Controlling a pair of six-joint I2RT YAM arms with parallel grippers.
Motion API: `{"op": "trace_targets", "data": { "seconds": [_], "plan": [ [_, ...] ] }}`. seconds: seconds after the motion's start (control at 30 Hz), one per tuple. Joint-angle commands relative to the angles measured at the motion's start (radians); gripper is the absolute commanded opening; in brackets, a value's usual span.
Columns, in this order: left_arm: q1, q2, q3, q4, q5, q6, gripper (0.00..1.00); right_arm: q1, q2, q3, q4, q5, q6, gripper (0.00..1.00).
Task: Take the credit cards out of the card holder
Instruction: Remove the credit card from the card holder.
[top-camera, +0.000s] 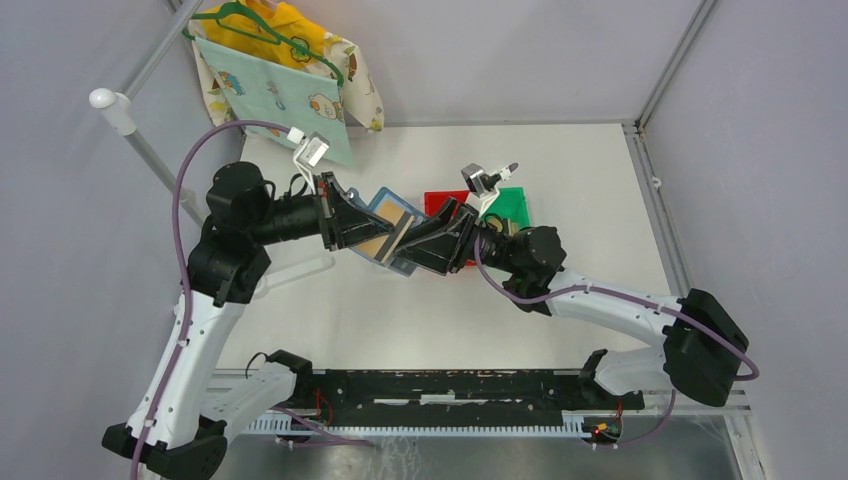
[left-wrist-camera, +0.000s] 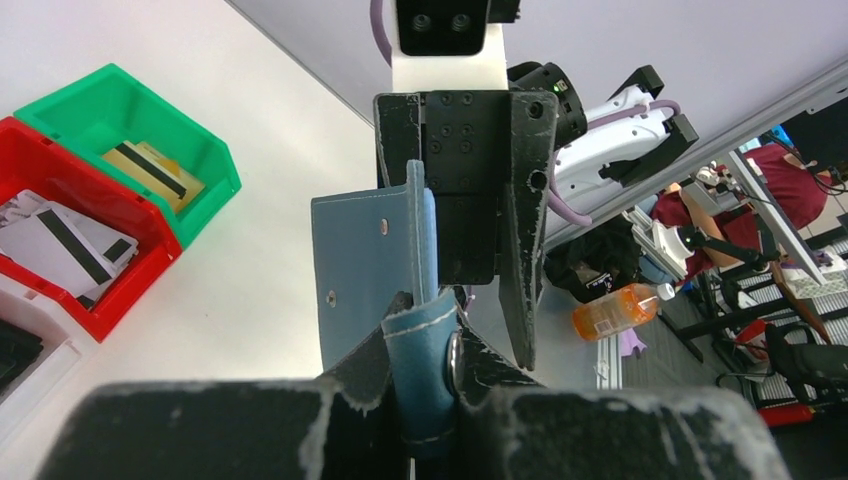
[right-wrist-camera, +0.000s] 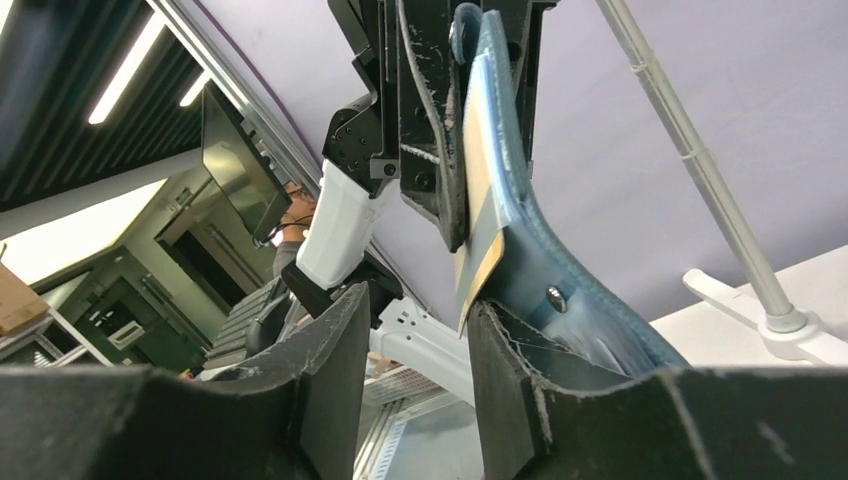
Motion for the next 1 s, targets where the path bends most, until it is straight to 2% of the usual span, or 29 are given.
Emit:
{"op": "trace_targets", "data": {
  "seconds": [0.0, 0.1, 0.13, 0.33, 0.57, 0.73, 0.87, 0.9, 0.97],
  "plan": [
    [-0.002, -0.034, -0.017, 0.039, 0.041, -0.029, 0.08, -0.002, 0.016, 0.050, 0.173, 0.036, 0.051, 0.43],
    [-0.002, -0.037, -0.035, 0.047, 0.059, -0.037, 0.23, -0.002, 0.027, 0.050, 0.200, 0.052, 0.060, 0.32],
    [-0.001, -0.038, -0.038, 0.053, 0.069, -0.043, 0.25, -0.003, 0.030, 0.050, 0.201, 0.054, 0.062, 0.28],
    [-0.002, -0.051, -0.027, 0.088, 0.116, -0.083, 0.25, -0.002, 0.020, 0.005, 0.196, 0.069, 0.052, 0.00],
    [-0.002, -0.057, -0.012, 0.113, 0.141, -0.114, 0.25, -0.002, -0.006, -0.061, 0.197, 0.073, 0.039, 0.00],
    [-0.001, -0.058, -0.006, 0.122, 0.144, -0.117, 0.09, -0.002, -0.024, -0.099, 0.207, 0.070, 0.041, 0.00],
    [-0.002, -0.056, -0.003, 0.121, 0.136, -0.113, 0.02, 0.000, -0.030, -0.102, 0.208, 0.063, 0.042, 0.00],
    [-0.001, -0.056, -0.001, 0.120, 0.134, -0.109, 0.02, -0.001, -0.030, -0.100, 0.209, 0.070, 0.041, 0.03],
    [-0.001, -0.058, 0.000, 0.117, 0.119, -0.102, 0.02, 0.001, -0.020, -0.079, 0.213, 0.073, 0.047, 0.15]
  ]
}}
